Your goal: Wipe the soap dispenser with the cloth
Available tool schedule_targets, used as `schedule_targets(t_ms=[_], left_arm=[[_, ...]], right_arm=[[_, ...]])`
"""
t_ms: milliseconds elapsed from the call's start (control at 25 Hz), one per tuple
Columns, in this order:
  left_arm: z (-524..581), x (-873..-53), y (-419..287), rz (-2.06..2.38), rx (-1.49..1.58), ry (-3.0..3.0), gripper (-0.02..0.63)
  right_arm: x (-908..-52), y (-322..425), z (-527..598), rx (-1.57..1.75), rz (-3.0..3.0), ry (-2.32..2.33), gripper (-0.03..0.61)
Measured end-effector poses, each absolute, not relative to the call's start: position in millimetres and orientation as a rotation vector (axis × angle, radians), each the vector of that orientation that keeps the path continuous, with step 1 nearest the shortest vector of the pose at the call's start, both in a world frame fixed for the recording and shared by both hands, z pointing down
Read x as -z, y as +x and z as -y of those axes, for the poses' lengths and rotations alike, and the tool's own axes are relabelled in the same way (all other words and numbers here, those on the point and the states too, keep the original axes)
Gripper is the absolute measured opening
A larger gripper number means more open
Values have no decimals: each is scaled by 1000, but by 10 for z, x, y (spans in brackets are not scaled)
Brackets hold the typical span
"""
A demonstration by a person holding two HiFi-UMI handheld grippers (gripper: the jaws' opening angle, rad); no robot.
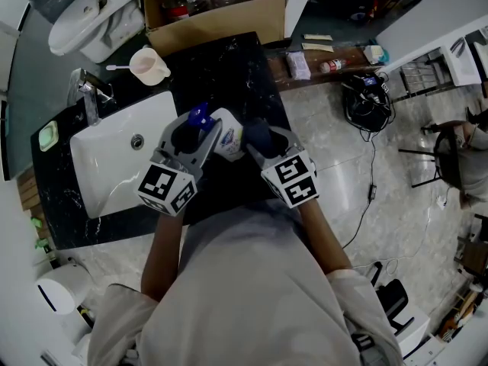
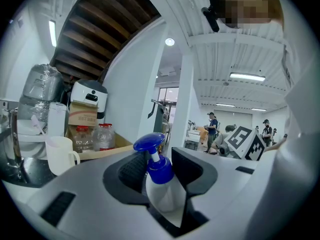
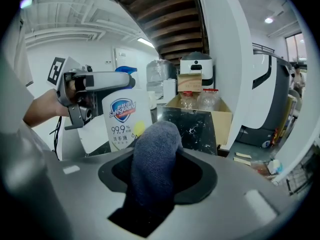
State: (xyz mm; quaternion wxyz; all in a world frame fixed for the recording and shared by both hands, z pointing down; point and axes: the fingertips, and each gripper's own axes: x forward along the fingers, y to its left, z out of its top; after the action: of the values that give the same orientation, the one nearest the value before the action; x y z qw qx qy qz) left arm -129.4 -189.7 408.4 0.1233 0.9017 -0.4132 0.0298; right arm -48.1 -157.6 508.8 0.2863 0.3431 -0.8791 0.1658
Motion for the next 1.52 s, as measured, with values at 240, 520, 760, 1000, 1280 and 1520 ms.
schedule_targets(t_ms=[240,520,760,1000,1280,1520], left_arm=[[1891,-4078,-1282,1203,-88,2636,140],[1881,-4065,-1269,1200,-88,2639,140],[1868,-4052,-1221,1186,-91,2657,140],[1838,-4030,-1138,1163,-94,2678,140],[1780,-4009,-1034,1122,-113,2712,138],[1750,-4001,-951,1103,-135,2736,138]], right_arm=[[-5174,-437,1545,-449,2316,907,179],[-5241,-395,1504,-440,2270,890,179],[-5309,-367,1483,-450,2232,871,179],[-5335,-347,1468,-448,2211,848,179],[-5196,-377,1472,-457,2272,804,179],[-5105,-392,1460,-484,2302,793,179]])
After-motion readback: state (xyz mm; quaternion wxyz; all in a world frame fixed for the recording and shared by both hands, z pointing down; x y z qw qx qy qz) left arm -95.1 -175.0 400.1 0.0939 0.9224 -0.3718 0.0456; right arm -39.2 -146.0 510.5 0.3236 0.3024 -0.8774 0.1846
